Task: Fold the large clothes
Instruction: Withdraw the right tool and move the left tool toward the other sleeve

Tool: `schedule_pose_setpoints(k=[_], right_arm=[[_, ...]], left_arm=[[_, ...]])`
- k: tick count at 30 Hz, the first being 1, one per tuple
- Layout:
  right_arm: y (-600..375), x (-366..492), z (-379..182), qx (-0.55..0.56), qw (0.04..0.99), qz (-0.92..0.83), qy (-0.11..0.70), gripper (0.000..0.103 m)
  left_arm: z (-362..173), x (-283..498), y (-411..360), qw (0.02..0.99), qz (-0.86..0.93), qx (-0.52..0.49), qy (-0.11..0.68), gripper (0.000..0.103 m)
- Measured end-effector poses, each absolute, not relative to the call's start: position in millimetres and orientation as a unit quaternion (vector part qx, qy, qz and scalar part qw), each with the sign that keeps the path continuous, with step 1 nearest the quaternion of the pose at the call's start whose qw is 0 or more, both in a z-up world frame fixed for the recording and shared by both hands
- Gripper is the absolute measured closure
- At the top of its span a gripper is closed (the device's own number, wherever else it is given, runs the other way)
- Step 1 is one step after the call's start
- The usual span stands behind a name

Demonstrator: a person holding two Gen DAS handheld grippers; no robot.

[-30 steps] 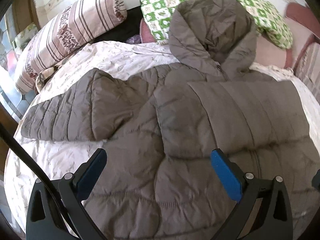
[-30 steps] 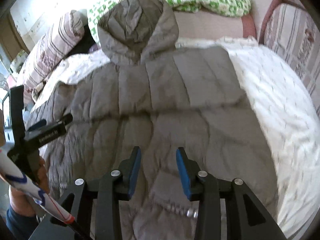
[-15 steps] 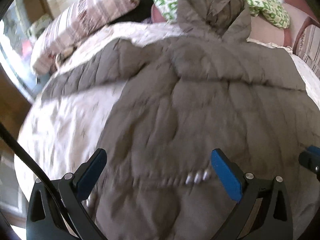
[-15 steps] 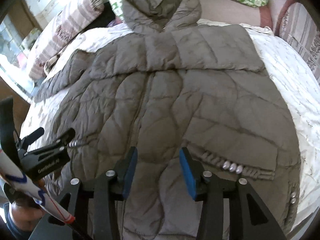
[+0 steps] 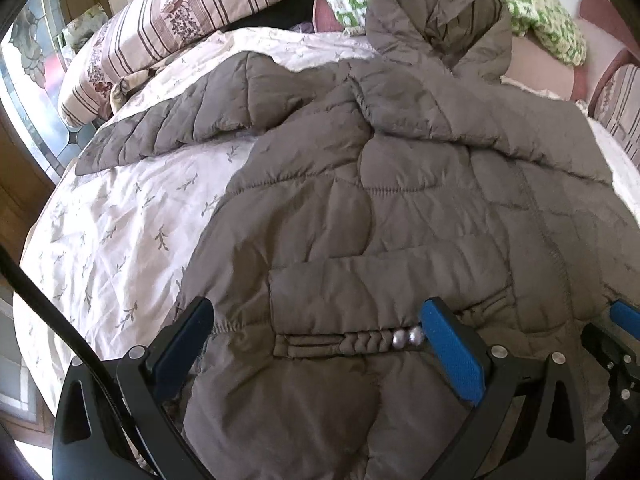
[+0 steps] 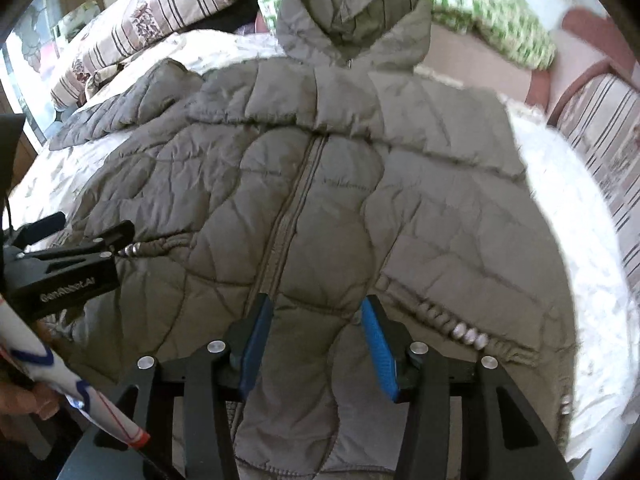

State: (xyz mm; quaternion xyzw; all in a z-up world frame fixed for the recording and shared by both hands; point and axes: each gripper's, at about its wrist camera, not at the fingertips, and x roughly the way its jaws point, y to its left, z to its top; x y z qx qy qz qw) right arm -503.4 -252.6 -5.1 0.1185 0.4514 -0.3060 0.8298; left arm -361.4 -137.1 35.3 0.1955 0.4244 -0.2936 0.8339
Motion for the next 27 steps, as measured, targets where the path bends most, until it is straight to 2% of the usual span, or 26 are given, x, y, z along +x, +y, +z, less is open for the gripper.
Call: schedule_pose_setpoints(k=[7,13,27], right_arm=[[-234.5,-494.4,8.1,0.036,0.841,-0.331,0.427,0.048],[-220.0,-486.5,13.2,-0.016,0.846,-0.335,0.416,0.045],[-207.8,-478.8,15.0,-0.053,0.846,-0.34,0.408,0.041]], left_arm=[[59.3,-353.1,-123.8,0.866,-0.278,0.163,0.382,0.0],[62.3,-342.9,-118.3,0.873,-0.264,0.153,0.381,0.0],[66.2,-336.7,-114.9,0.875,-0.26,0.138,0.383,0.0]])
